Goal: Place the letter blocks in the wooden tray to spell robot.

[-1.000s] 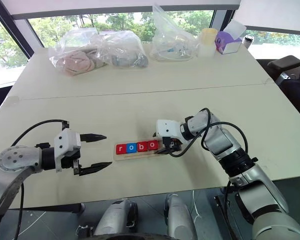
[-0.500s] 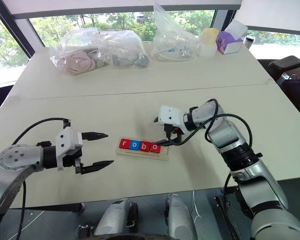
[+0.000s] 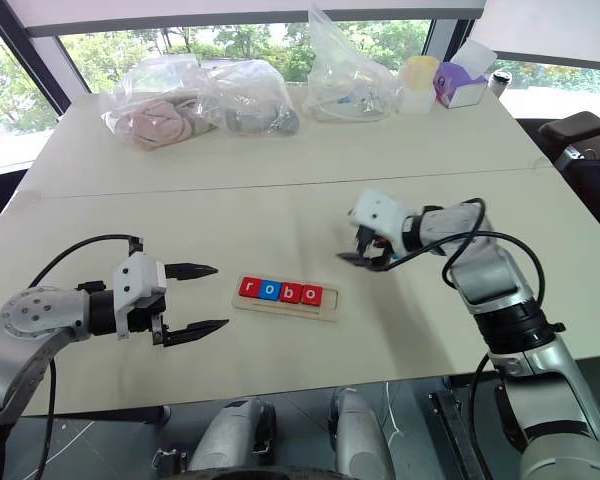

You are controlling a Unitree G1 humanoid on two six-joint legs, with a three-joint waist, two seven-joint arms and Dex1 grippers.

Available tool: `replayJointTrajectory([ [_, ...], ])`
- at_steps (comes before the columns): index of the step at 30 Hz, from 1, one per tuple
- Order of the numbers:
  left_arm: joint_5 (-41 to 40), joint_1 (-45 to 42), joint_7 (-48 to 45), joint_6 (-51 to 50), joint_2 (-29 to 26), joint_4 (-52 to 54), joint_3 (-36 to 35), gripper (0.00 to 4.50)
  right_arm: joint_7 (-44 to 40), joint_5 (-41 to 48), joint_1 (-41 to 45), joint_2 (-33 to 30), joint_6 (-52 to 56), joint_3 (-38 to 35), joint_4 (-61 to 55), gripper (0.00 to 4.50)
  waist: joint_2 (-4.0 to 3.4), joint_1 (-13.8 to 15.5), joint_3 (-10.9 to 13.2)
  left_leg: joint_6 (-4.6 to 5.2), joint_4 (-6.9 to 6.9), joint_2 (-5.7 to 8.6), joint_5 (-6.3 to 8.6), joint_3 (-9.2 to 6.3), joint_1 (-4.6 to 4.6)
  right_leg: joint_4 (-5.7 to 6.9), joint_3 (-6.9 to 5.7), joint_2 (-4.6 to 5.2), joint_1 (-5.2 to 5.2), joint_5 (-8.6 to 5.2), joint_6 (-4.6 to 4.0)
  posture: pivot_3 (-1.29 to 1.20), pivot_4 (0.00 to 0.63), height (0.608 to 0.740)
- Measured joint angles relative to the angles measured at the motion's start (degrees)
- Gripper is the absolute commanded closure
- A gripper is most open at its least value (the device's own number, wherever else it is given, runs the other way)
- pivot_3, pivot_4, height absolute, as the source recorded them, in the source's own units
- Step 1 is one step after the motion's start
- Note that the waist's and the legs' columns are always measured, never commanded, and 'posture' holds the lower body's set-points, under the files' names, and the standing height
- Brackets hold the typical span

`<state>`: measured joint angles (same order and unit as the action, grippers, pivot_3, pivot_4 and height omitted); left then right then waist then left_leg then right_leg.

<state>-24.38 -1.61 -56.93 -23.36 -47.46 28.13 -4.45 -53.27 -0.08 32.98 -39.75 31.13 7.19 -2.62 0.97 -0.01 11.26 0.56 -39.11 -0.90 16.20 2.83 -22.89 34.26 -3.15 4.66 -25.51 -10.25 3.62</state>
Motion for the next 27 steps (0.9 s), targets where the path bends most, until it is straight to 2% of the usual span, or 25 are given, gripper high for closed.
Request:
replayJointTrajectory([
  [3, -0.55, -2.71, 0.23, -2.25, -0.01, 0.43, 0.43, 0.0, 4.54, 0.42, -4.26, 0.68, 6.73, -3.2, -5.07, 0.04, 0.0, 0.53, 0.0, 0.0, 0.01, 0.0, 0.0, -0.02, -0.09, 0.01, 0.0, -0.02, -0.07, 0.0, 0.0, 0.0, 0.15, 0.74],
  [9, -2.27, -6.66, 0.58, -5.45, -0.05, 1.36, 1.53, 0.0, 9.1, 1.6, -8.73, 3.74, 14.34, -0.77, -17.1, 0.04, -0.01, 0.38, 0.0, 0.01, -0.05, -0.02, -0.01, -0.03, -0.15, 0.05, -0.01, -0.1, -0.14, 0.0, 0.02, 0.0, 0.15, 0.74],
  [16, -2.25, -7.32, 0.5, -6.17, -0.04, 1.33, 2.83, 0.0, 17.45, -0.97, -9.34, 4.76, 19.69, -1.01, -17.37, 0.04, 0.0, 0.69, -0.01, 0.01, -0.06, 0.02, -0.01, -0.04, -0.29, -0.04, -0.02, -0.06, -0.19, 0.0, 0.01, 0.0, 0.15, 0.74],
  [21, -1.92, -6.92, 0.09, -5.03, -0.04, 1.16, 3.22, 0.0, 22.68, -1.44, -10.17, 5.07, 25.86, -4.26, -16.16, 0.04, 0.0, 0.72, -0.01, 0.02, -0.06, 0.05, -0.01, -0.01, -0.42, -0.01, -0.02, -0.06, -0.33, 0.01, 0.01, 0.0, 0.15, 0.74],
  [27, -1.21, -5.79, -0.16, -3.46, 0.39, 0.15, 3.6, 0.0, 22.23, 3.17, -11.71, 7.76, 29.53, -5.95, -20.14, 0.04, 0.0, 0.35, -0.01, 0.02, -0.06, 0.01, -0.01, -0.06, -0.41, 0.05, -0.02, -0.15, -0.38, 0.01, 0.02, 0.0, 0.15, 0.74],
])
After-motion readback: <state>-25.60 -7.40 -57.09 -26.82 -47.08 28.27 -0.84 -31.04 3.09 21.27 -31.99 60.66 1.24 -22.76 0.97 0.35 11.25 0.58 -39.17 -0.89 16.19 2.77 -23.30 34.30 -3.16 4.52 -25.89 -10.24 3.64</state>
